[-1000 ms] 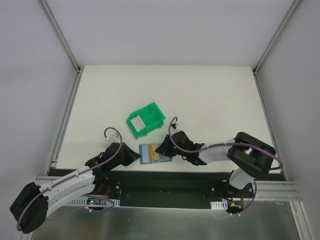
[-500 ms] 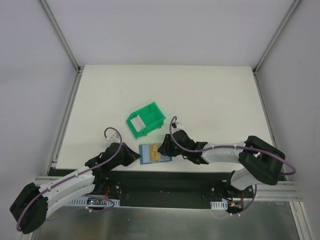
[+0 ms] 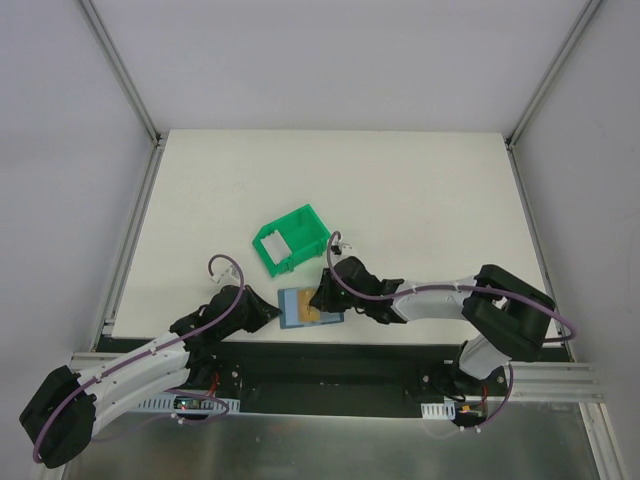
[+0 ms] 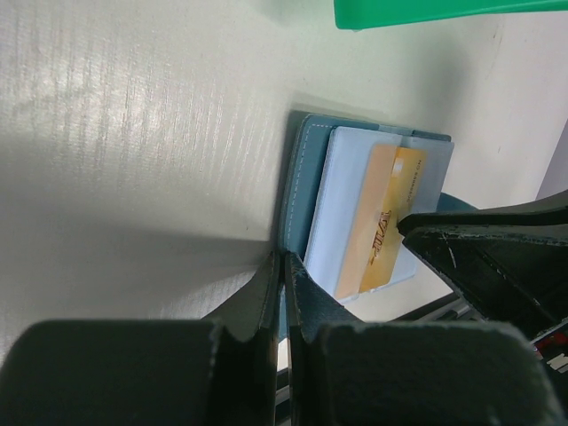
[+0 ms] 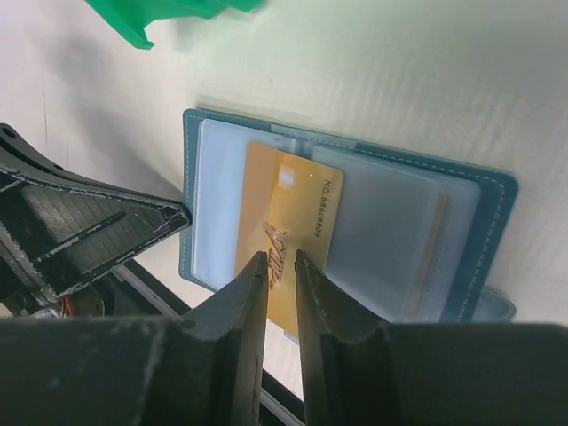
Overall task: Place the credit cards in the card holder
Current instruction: Insert the credit card into the card holder.
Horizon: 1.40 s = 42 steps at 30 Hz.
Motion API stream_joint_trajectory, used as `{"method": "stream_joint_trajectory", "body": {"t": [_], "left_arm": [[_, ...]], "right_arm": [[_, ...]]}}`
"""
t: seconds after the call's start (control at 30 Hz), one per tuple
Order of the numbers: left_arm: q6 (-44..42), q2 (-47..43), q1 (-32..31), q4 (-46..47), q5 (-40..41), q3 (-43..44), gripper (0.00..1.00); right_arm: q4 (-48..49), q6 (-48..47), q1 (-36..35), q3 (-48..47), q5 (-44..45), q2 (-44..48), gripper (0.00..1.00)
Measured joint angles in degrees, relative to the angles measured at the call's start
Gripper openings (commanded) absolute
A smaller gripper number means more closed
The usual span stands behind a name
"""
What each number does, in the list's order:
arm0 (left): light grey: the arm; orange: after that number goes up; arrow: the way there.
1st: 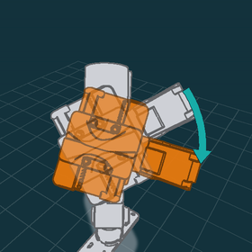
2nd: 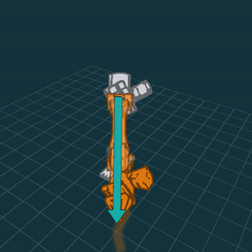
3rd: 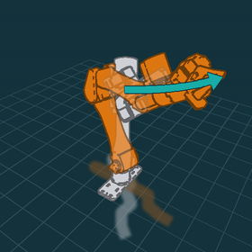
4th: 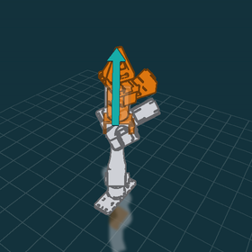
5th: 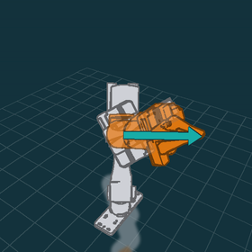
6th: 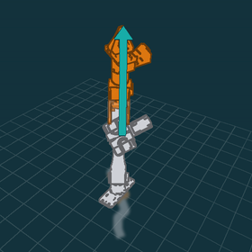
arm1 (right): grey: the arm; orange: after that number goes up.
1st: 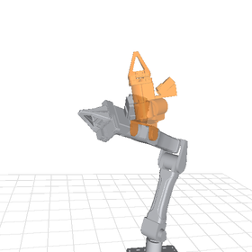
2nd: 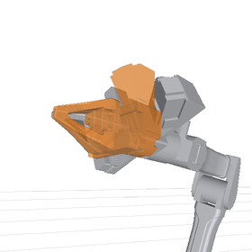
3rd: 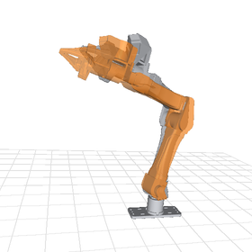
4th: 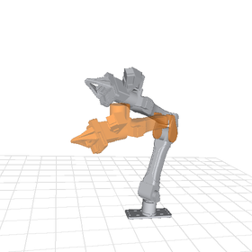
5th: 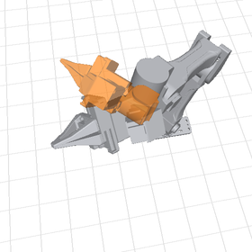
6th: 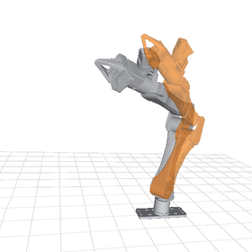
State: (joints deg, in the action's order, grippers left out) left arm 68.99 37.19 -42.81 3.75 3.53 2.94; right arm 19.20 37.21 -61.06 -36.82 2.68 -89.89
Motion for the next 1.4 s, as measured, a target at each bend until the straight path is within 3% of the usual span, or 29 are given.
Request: {"method": "stream_joint_trajectory", "body": {"t": [0.63, 1.4], "left_arm": [[-0.02, -0.15, 0.0, -0.07, -0.02, 0.0, 0.0], [-0.44, -0.22, 0.0, -0.22, 0.0, 0.0, 0.0]], "right_arm": [[-5.84, -1.73, -0.7, -1.6, 2.93, 1.77, 0.29], [-1.88, -1.46, -1.11, -5.22, -3.61, -5.44, 0.26]]}}
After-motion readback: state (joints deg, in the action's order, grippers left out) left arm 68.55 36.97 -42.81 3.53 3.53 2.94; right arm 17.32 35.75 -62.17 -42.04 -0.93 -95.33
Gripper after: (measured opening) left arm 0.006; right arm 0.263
